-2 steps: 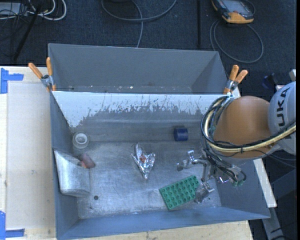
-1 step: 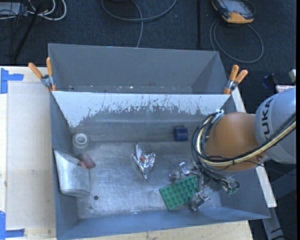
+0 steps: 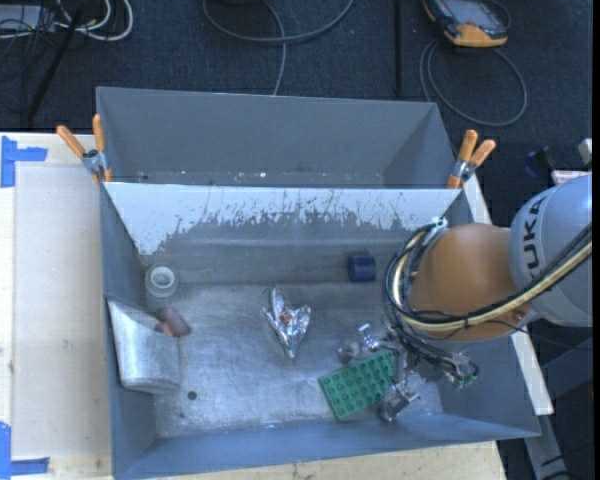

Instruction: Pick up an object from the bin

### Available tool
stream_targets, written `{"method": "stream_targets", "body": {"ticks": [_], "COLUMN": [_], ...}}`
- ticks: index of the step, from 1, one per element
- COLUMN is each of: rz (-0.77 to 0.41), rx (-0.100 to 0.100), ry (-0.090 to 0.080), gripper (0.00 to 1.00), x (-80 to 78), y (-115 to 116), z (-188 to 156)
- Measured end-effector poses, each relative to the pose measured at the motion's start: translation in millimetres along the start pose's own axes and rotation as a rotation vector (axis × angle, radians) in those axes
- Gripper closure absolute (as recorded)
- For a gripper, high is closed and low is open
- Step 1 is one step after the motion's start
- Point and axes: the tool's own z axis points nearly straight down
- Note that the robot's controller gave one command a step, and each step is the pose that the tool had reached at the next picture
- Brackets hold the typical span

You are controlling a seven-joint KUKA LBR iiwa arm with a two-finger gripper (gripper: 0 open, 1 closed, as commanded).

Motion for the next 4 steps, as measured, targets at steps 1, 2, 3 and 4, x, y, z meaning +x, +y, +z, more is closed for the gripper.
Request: {"method": "stream_targets", "body": {"ticks": [1,2,3,4], "rz": [0.001,0.003,0.006,0.009], "rx": [0.001,0.001,-0.001,-0.001], "ry": [-0.001,-0.001,0.001,0.002], "gripper": [1.0,1.0,1.0,1.0], "x": [-0.5,-1.9,-2.4,-2.3], "y": [-0.7,0.1,0.9,1.0], "z": [-1.5,-40.3,-49.0,-48.6]}}
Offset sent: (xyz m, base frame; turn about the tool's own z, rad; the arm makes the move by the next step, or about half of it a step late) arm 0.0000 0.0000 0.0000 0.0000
